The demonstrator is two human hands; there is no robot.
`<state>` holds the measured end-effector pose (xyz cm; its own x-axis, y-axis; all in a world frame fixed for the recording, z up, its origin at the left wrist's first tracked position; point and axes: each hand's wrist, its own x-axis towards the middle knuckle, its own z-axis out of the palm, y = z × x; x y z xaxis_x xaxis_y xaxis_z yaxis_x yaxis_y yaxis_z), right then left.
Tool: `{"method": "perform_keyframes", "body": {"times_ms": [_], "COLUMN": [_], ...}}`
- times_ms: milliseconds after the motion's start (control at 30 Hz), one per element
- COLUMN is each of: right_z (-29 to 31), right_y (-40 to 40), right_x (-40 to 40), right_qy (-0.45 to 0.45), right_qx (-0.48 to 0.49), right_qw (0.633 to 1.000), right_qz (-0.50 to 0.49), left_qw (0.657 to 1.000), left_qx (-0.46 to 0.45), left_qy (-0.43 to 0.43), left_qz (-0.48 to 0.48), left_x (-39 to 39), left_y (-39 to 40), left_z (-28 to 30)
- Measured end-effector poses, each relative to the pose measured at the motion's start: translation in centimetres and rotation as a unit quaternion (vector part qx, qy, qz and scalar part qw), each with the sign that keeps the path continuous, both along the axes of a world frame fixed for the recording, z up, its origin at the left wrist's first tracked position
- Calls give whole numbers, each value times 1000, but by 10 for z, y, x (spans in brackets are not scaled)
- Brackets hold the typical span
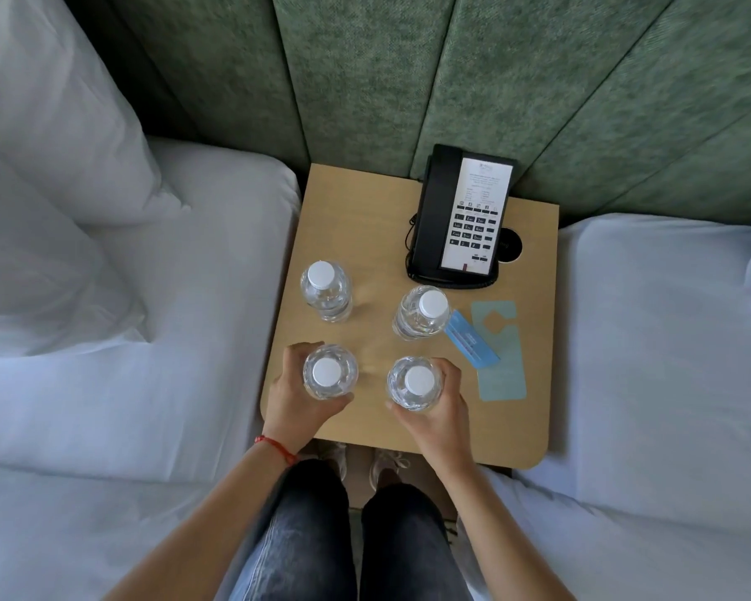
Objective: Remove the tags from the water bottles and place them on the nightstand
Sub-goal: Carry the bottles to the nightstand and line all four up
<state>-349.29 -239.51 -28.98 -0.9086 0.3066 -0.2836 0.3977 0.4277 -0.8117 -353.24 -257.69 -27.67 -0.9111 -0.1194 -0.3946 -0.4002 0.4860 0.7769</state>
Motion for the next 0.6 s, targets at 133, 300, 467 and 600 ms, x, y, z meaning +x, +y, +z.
{"method": "perform_keyframes", "body": {"times_ms": [133, 300, 467, 600], "right_z": [7, 13, 28, 46], "right_y": [0, 6, 13, 17], "right_x": [3, 12, 17, 8], "right_qy": [-6, -50, -38, 3], "right_qx": [7, 15, -8, -40], "right_qw": [1000, 998, 999, 999], "right_qz": [11, 29, 29, 10], "left_qw": [1000, 1000, 999, 998], "left_qx": [-7, 13, 42, 64], "left_qy": [2, -7, -11, -7], "left_qz": [-23, -19, -13, 15], "left_x": [0, 2, 2, -6], "left_y": [-2, -6, -7, -6], "left_z": [4, 9, 24, 44]}}
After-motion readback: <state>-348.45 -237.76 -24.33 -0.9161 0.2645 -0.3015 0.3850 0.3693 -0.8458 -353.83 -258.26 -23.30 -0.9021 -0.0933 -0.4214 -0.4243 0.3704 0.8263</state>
